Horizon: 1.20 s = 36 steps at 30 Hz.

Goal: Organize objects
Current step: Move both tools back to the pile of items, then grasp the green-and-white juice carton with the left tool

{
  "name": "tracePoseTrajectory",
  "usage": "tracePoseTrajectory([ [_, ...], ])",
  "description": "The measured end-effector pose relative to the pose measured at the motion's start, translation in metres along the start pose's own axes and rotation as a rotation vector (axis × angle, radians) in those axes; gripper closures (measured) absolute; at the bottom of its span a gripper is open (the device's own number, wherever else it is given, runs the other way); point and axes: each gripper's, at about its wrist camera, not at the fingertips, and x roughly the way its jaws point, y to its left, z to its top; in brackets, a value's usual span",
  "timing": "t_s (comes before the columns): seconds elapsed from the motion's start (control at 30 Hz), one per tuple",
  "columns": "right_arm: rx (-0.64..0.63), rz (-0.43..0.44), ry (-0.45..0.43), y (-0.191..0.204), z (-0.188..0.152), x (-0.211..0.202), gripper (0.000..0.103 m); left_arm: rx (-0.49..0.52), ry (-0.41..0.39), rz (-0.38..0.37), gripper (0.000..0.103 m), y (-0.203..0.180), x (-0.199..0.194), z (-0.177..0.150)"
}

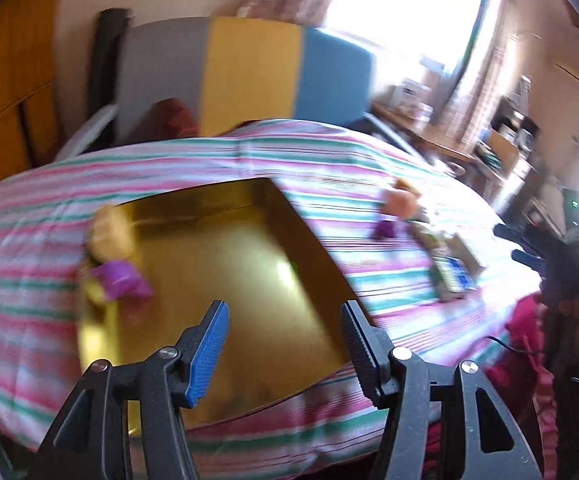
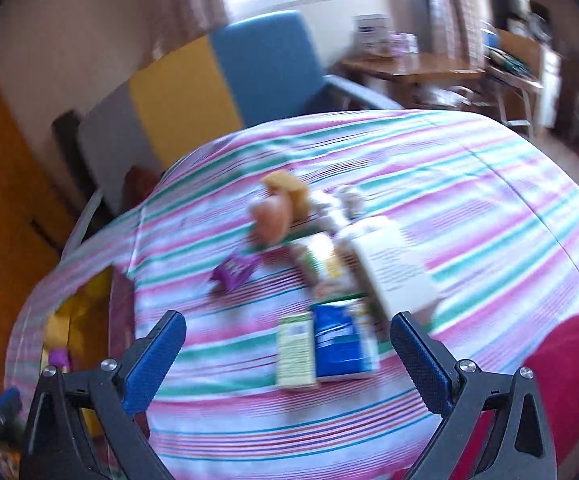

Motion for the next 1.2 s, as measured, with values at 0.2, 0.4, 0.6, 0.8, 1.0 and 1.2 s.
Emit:
tracePoseTrajectory([
  [0.2, 0.175, -0.022, -0.034, -0.056, 0.0, 0.003, 0.0, 0.114, 0.084, -0.146, 0.044, -0.072, 0.044, 0.021],
  [0.4, 0.31, 0.08, -0.07, -0.081, -0.005, 0.001, 0.0, 0.179, 0.2, -0.239, 0.045, -0.135, 0.101, 0.028],
  [0.6, 0.317, 0.128, -0.066, -0.081, -0.006, 0.002, 0.0, 0.161, 0.314, -0.29, 0.047, -0.178, 0.157, 0.03],
  [0.8, 0.325, 0.171, -0.054, -0.085, -0.007, 0.007, 0.0, 0.157, 0.392, -0.293, 0.047, -0.21, 0.204, 0.029],
  [1.0, 0.326, 0.189, -0.047, -0.086, -0.008, 0.009, 0.0, 0.152, 0.432, -0.27, 0.047, -0.225, 0.235, 0.031],
  [1.2, 0.327, 0.195, -0.035, -0.086, -0.008, 0.01, 0.0, 0.121, 0.443, -0.291, 0.049, -0.226, 0.254, 0.032],
])
